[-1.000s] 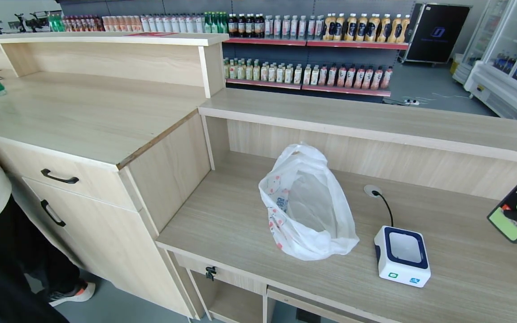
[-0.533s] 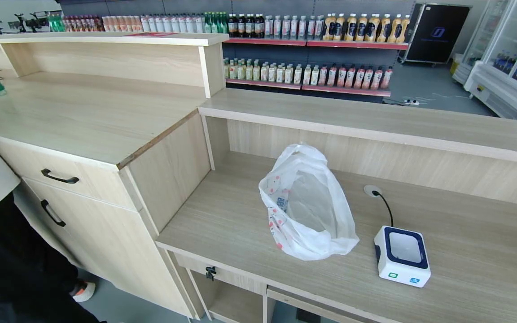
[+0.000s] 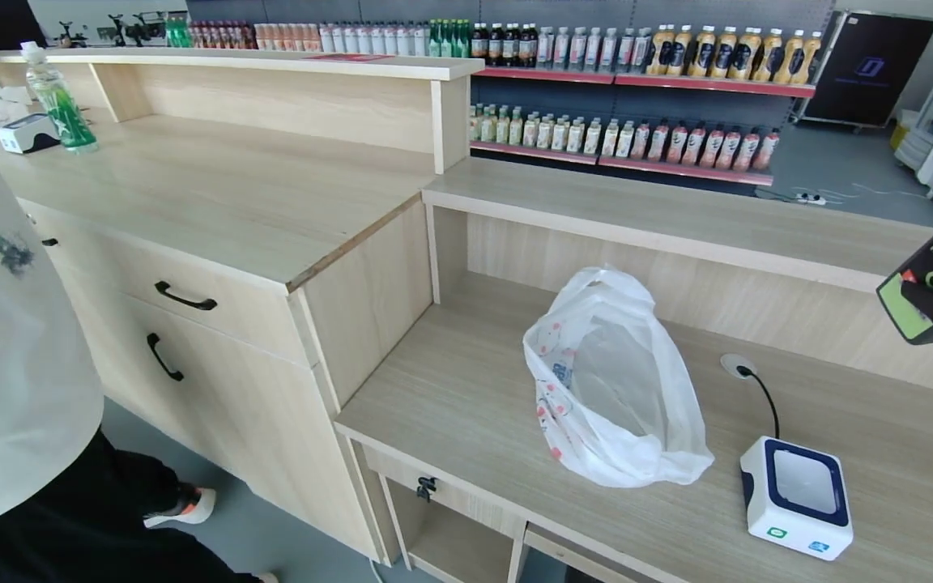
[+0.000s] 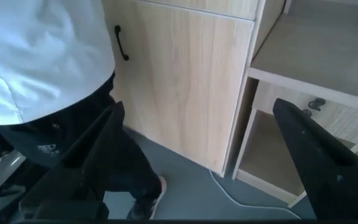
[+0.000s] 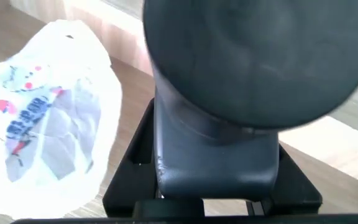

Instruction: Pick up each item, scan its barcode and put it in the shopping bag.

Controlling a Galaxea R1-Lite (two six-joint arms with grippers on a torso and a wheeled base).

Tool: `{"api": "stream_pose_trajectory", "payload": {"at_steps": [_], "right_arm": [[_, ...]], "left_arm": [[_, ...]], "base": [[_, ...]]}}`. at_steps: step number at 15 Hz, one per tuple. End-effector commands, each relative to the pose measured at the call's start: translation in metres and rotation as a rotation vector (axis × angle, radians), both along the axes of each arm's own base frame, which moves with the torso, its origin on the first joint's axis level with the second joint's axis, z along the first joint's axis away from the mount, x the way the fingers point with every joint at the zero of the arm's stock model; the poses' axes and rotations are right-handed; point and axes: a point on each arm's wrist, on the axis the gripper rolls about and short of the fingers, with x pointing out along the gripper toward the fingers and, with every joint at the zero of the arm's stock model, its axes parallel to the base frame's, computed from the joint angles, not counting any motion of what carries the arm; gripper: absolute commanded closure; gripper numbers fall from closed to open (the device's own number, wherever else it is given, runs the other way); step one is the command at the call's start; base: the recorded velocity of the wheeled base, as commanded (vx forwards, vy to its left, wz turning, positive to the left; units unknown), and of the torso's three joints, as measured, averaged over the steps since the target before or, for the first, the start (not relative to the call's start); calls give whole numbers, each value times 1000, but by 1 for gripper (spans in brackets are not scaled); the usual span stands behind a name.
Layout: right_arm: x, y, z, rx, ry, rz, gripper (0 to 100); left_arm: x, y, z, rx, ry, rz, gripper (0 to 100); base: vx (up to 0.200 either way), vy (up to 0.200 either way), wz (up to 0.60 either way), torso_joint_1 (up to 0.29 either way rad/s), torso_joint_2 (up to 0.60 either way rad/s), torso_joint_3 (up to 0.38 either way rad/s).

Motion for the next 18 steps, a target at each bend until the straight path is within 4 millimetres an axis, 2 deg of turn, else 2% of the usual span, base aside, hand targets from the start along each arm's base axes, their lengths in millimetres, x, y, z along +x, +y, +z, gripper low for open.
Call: {"api": "stream_pose_trajectory", "payload": {"at_steps": [1, 2, 3, 9, 13, 18], "right_arm": [[16, 16, -14, 31, 75, 26, 100], [33, 16, -31, 53, 167, 19, 100], [42, 15, -42, 69, 215, 6, 100], [63, 11, -86, 76, 437, -1, 100], [91, 12, -116, 97, 522, 25, 100], [122, 14, -146, 100, 517, 39, 100]], "left_arm": [[0, 0, 0, 0, 0, 1, 0], [0, 0, 0, 0, 0, 1, 0], [0, 0, 0, 0, 0, 1, 0], [0, 0, 0, 0, 0, 1, 0], [0, 0, 0, 0, 0, 1, 0], [0, 0, 0, 0, 0, 1, 0]], "base": [[0, 0, 0, 0, 0, 0], [0, 0, 0, 0, 0, 0], [0, 0, 0, 0, 0, 0], [0, 0, 0, 0, 0, 0], [0, 0, 0, 0, 0, 0], [0, 0, 0, 0, 0, 0]]}}
